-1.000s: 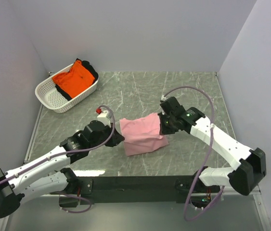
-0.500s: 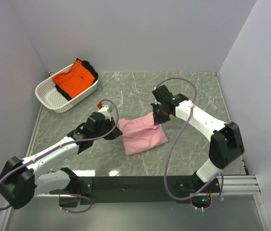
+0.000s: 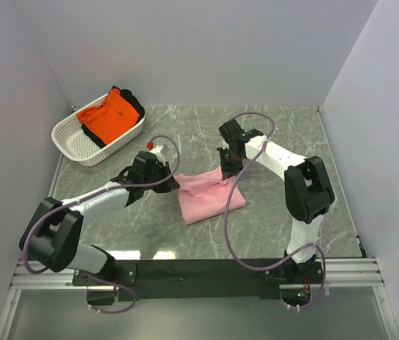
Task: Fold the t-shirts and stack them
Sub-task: Fold the tshirt
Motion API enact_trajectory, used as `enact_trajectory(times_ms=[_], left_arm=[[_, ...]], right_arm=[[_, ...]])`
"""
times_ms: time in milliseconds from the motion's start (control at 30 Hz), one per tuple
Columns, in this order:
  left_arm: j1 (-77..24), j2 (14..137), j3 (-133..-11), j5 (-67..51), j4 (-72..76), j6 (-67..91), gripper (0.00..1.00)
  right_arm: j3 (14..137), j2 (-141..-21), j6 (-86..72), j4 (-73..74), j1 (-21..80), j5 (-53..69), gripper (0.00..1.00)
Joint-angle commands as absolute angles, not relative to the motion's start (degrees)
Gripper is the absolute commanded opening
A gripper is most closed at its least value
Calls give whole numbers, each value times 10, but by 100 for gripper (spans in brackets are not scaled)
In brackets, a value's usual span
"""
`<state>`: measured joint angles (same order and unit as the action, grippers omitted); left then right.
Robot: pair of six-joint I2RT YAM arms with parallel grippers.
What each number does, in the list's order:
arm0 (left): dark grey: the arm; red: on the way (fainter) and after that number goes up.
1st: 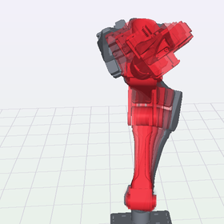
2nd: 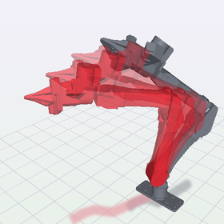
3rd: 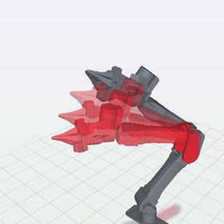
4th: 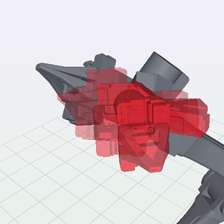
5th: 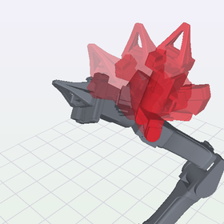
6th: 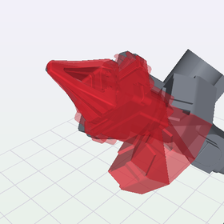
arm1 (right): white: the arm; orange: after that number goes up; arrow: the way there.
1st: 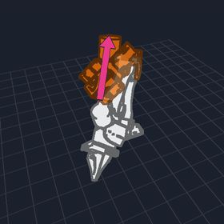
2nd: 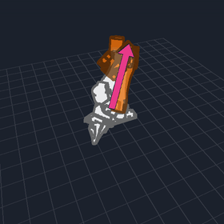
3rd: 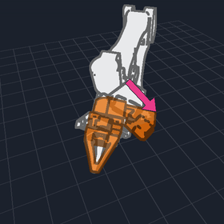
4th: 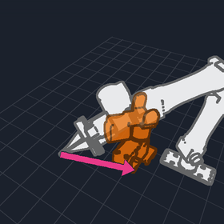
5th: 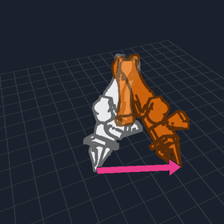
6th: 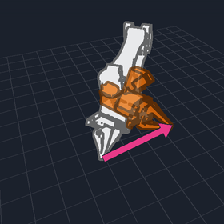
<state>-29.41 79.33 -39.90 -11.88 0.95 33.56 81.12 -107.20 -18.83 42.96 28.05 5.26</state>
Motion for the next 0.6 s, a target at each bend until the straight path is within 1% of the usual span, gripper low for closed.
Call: enact_trajectory(times_ms=[0,233,467,533,567], left_arm=[[-280,810,-435,-149,61,312,1],[-254,866,-455,-170,82,306,1],[-236,917,-475,-192,93,302,1],[-235,930,-484,-185,89,301,1],[-234,934,-489,-180,80,299,1]], right_arm=[[845,-1080,-174,410,266,64,0],[866,-1111,-171,403,246,80,0],[923,-1157,-166,418,236,90,0],[932,-1167,-168,419,233,91,4],[939,-1169,-169,418,230,92,9]])
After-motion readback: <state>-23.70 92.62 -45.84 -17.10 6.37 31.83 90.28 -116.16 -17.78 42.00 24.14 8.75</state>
